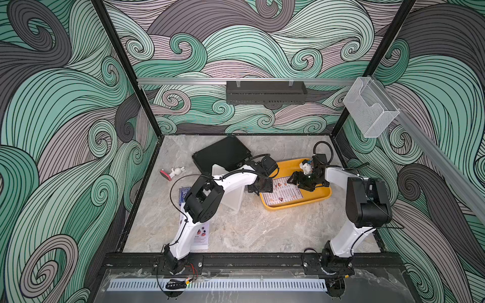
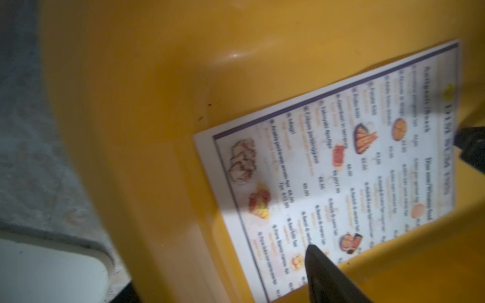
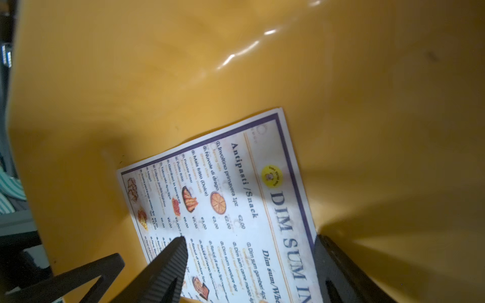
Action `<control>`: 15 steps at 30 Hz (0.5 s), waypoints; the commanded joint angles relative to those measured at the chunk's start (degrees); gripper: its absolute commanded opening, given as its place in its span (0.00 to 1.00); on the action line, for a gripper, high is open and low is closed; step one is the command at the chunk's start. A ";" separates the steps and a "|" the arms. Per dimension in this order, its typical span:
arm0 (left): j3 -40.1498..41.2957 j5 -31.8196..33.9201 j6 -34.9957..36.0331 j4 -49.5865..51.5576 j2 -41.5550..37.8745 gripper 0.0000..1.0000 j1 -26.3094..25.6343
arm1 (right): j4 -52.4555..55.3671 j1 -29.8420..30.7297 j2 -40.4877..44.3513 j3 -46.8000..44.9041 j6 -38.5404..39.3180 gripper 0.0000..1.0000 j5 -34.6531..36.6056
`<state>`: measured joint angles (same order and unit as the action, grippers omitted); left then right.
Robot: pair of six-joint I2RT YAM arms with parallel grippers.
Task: Replace the menus in the menu holders
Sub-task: Pick up the menu from the storage box.
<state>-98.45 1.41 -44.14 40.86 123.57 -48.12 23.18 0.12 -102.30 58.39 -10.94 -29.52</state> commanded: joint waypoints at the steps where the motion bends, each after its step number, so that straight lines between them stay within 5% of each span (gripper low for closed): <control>1: -1.04 -2.37 0.59 -4.06 -1.64 0.79 0.86 | 1.37 2.20 -2.88 -1.84 -0.23 0.82 -3.82; 15: -0.71 0.17 1.27 -5.18 -5.56 0.81 1.88 | 1.10 4.63 -4.80 -0.85 -2.20 0.85 -10.24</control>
<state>-98.43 0.08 -43.31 36.64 121.60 -46.50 22.24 4.21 -104.84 59.02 -11.51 -38.98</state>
